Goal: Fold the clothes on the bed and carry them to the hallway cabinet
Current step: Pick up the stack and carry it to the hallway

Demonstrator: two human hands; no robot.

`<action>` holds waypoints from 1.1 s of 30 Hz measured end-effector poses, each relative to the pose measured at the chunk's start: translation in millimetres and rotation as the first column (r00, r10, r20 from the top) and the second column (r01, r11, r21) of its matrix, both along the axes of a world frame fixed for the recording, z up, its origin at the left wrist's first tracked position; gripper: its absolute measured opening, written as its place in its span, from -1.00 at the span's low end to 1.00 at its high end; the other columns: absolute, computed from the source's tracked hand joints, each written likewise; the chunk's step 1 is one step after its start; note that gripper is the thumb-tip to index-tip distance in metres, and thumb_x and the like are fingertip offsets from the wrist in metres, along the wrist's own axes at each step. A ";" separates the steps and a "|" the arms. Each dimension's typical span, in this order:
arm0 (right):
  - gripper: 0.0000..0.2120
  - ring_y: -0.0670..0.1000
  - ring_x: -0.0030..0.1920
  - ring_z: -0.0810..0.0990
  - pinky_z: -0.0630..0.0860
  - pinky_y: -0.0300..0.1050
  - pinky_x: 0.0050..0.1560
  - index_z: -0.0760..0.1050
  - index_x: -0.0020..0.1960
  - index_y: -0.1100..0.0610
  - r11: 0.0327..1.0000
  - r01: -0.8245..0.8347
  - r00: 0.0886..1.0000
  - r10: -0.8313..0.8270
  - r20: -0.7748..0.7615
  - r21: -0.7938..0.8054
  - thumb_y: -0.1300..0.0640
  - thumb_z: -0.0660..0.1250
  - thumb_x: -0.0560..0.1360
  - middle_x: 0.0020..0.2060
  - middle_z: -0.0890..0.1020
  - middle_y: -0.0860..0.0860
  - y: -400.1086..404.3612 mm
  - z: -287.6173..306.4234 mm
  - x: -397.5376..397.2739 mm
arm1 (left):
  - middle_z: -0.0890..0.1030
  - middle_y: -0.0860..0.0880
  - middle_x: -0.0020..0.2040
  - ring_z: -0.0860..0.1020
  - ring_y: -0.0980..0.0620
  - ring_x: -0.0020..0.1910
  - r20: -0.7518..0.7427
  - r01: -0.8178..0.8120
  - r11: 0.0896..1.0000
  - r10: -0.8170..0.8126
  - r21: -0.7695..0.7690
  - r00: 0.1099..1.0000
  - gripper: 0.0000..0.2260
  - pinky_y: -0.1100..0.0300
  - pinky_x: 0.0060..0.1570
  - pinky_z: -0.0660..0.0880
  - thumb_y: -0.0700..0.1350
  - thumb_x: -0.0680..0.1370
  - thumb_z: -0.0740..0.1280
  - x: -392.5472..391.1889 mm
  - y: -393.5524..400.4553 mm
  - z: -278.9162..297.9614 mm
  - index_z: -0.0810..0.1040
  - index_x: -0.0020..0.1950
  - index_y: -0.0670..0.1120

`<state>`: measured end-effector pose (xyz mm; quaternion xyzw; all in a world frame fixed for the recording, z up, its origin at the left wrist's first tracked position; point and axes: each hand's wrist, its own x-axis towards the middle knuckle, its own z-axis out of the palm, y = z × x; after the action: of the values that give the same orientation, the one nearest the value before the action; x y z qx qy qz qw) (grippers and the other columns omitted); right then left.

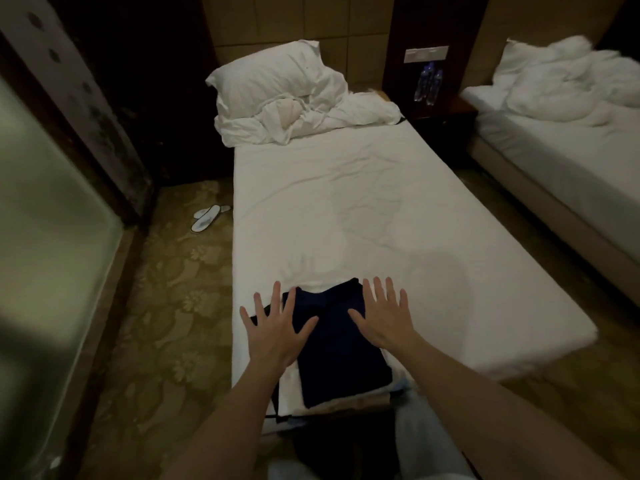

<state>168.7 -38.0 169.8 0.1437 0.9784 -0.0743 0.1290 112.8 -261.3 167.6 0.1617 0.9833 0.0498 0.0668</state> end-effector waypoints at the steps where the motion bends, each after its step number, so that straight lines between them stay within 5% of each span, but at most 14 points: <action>1: -0.26 0.18 0.57 -0.25 -0.18 0.25 0.53 -0.26 0.61 0.07 1.000 0.009 1.000 -0.009 0.014 -0.008 -0.31 -0.11 0.61 0.60 -0.17 0.09 -1.5 3.7 3.8 | -0.15 0.04 0.63 -0.08 -0.25 0.59 0.006 0.008 1.000 -0.008 0.004 1.000 -0.24 -0.36 0.46 -0.09 0.50 0.49 -0.17 2.3 -3.5 4.6 -0.10 0.61 0.18; 15: -0.37 0.17 0.58 -0.20 -0.12 0.27 0.52 -0.25 0.60 -0.08 0.990 0.074 0.986 -0.055 0.157 -0.121 -0.22 -0.06 0.65 0.60 -0.13 0.08 24.3 9.3 14.3 | -0.18 0.02 0.63 -0.11 -0.24 0.59 0.186 0.042 0.996 -0.026 -0.083 0.982 -0.28 -0.36 0.46 -0.09 0.45 0.54 -0.10 9.2 2.0 -1.4 -0.16 0.61 0.16; 24: -0.28 0.18 0.58 -0.11 -0.04 0.26 0.51 -0.26 0.61 0.03 0.969 0.100 0.962 -0.037 0.269 -0.226 -0.25 -0.01 0.63 0.60 -0.08 0.12 52.1 -30.2 -32.0 | -0.14 0.01 0.63 -0.07 -0.23 0.59 0.234 -0.058 0.989 0.089 -0.136 0.968 -0.30 -0.34 0.48 -0.06 0.41 0.57 -0.05 -25.4 22.0 -27.3 -0.13 0.62 0.13; 33: -0.19 0.22 0.49 0.18 0.27 0.29 0.38 -0.08 0.57 0.06 0.937 0.145 0.953 -0.046 0.299 -0.318 -0.27 0.20 0.52 0.50 0.22 0.17 62.2 -76.0 -65.0 | -0.16 0.00 0.63 -0.08 -0.21 0.59 0.269 -0.024 0.982 0.074 -0.186 0.960 -0.30 -0.30 0.49 -0.04 0.38 0.58 -0.02 -47.0 23.2 -62.8 -0.15 0.62 0.11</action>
<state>103.6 24.2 93.8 0.1766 0.9139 -0.2250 0.2882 65.7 -238.1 104.7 0.1221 0.9687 -0.0160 0.2155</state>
